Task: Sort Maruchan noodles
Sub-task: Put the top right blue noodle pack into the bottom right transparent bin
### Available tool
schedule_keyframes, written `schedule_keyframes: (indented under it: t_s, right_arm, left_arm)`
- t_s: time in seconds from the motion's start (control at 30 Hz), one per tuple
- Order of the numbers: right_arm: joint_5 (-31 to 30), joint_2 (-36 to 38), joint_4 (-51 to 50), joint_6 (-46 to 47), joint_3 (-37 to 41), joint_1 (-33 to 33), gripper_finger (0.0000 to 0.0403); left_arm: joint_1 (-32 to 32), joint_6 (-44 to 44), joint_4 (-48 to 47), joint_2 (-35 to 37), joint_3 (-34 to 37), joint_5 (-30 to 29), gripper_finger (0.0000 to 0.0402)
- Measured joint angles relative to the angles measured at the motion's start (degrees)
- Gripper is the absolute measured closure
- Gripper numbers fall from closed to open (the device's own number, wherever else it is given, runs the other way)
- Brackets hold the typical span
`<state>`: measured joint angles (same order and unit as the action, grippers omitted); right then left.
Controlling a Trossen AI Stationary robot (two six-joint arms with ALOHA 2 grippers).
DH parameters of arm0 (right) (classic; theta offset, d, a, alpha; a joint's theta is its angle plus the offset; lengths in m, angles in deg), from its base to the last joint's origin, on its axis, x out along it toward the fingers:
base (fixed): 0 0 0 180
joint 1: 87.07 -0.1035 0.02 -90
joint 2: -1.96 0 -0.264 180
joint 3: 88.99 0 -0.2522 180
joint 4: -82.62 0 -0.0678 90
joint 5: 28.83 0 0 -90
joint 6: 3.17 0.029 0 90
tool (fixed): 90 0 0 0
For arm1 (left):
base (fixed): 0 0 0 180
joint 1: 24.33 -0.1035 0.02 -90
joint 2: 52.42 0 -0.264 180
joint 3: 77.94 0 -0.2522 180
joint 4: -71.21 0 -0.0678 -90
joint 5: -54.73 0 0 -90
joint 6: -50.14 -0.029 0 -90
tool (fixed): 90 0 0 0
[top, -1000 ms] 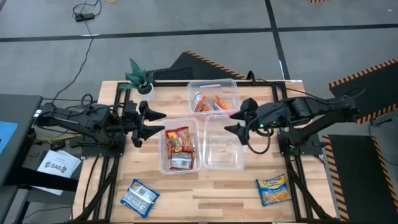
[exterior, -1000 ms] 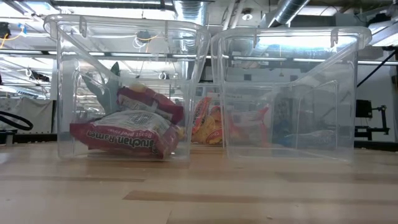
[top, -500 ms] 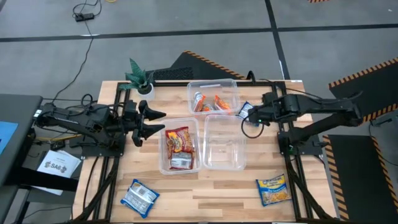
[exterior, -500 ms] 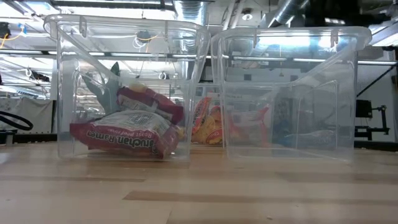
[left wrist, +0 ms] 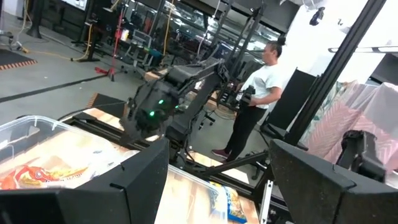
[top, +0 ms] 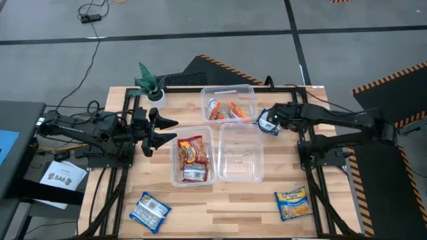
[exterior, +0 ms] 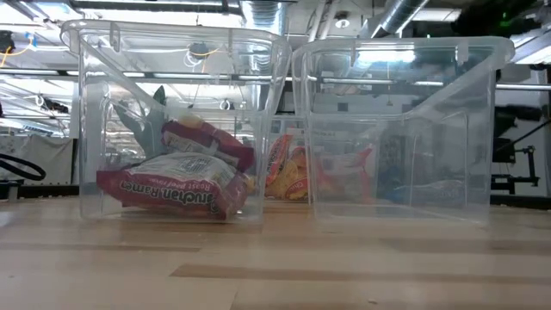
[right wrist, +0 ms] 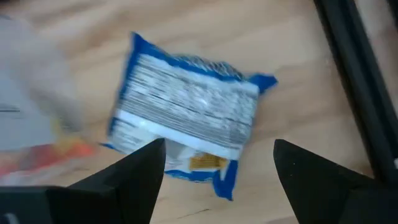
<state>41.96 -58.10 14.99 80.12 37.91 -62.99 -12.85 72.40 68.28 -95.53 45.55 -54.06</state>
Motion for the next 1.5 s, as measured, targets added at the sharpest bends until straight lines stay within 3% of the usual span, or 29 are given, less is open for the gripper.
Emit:
schedule_keyframes:
  t_s: [0.33, 0.53, 0.67, 0.83, 0.9, 1.07, 1.27, 1.4, 1.5]
  right_arm:
    - [5.7, -1.1, 13.1, 1.0, 9.8, 4.9, 0.0087]
    - [6.6, -1.1, 18.5, 3.7, 13.8, 5.4, 0.0121]
    - [6.6, -0.9, 22.1, 5.3, 16.2, 5.3, 0.019]
    - [6.4, -0.3, 22.1, 3.4, 16.9, 3.5, 0.0354]
    - [6.1, 0.8, 22.8, 2.1, 17.0, 2.6, 0.0385]
    - [4.4, 5.7, 19.6, 2.2, 16.1, 1.7, 0.0393]
    - [-4.2, 14.5, 14.3, 0.0, 10.2, 1.8, 0.0398]
    - [-9.7, 19.5, 13.7, -6.3, 3.8, 2.2, 0.0398]
    - [-10.4, 21.4, 14.4, -14.9, -1.8, 2.7, 0.0398]
  left_arm:
    - [0.0, 0.9, 0.0, 0.0, 0.0, 0.0, 0.0139]
    - [0.0, 1.0, 0.0, 0.0, 0.0, -0.1, 0.0139]
    - [0.0, 1.3, 0.0, 0.0, 0.0, -0.1, 0.0139]
    - [0.0, 2.0, 0.0, 0.0, 0.0, -0.1, 0.0139]
    - [0.0, 2.0, 0.0, 0.0, 0.0, -0.1, 0.0139]
    - [0.0, 2.4, 0.0, 0.0, 0.0, -0.1, 0.0139]
    - [0.0, 2.5, 0.0, 0.0, 0.0, -0.1, 0.0139]
    - [0.0, 2.5, 0.0, 0.0, 0.0, 0.0, 0.0139]
    - [0.0, 2.7, 0.0, 0.0, 0.0, 0.6, 0.0139]
